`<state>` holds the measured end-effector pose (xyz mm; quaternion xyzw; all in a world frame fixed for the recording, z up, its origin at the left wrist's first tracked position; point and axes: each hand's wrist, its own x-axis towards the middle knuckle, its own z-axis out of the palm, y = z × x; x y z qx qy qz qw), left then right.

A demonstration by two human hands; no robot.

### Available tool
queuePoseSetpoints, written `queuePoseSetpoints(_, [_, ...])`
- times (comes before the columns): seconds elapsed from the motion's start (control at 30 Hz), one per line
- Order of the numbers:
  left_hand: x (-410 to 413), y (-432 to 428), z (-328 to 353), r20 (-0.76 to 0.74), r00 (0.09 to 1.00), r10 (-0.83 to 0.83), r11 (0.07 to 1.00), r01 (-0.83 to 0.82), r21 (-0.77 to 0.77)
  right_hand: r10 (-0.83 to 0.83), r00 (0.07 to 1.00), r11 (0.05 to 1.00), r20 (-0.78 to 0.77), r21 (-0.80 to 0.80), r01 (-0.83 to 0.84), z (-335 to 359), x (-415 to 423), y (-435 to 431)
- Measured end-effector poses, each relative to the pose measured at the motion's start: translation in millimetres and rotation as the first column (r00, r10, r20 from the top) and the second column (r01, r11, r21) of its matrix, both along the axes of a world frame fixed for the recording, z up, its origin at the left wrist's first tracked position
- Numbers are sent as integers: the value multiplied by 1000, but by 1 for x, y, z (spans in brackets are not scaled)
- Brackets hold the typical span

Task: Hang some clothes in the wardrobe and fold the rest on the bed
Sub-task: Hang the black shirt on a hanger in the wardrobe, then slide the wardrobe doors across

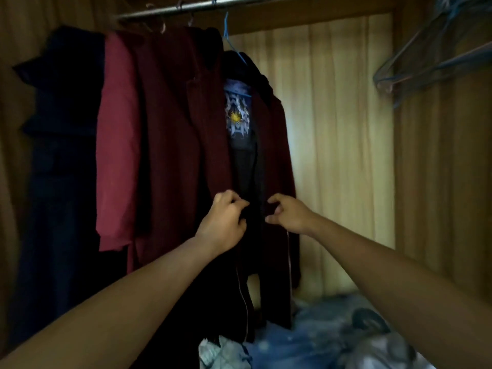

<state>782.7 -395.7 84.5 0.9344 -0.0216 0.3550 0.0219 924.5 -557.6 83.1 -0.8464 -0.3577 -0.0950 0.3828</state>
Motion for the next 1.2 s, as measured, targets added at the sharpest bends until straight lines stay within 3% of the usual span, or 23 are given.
queuePoseSetpoints(0.17, [-20, -37, -57, -329, 938, -108, 986, 58, -158, -122, 993, 958, 6, -260, 119, -62, -64, -64])
queuePoseSetpoints(0.3, [-21, -77, -88, -585, 808, -71, 997, 45, -59, -308, 951, 825, 42, -486, 288, -86, -115, -132])
queuePoseSetpoints(0.4, [-24, -117, -105, -675, 725, -136, 990, 116, -75, -433, 895, 708, 103, -576, 409, -97, -156, -192])
queuePoseSetpoints(0.57, [-30, -200, -122, -636, 677, -370, 923, 343, -172, -584, 792, 592, 176, -575, 564, -117, -229, -284])
queuePoseSetpoints(0.8, [-8, -376, -123, -446, 581, -681, 718, 413, -560, -756, 636, 509, 153, -474, 718, -122, -294, -420])
queuePoseSetpoints(0.87, [-1, -417, -119, -364, 570, -737, 641, 419, -643, -769, 624, 515, 136, -446, 732, -128, -305, -449])
queuePoseSetpoints(0.93, [11, -444, -119, -268, 632, -727, 599, 393, -698, -766, 628, 526, 136, -430, 734, -134, -312, -472])
queuePoseSetpoints(1.0, [23, -457, -120, -259, 697, -668, 608, 310, -731, -748, 647, 546, 144, -421, 725, -137, -314, -489])
queuePoseSetpoints(1.2, [30, -457, -134, -303, 684, -664, 636, 303, -710, -614, 733, 678, 293, -280, 679, -114, -283, -491])
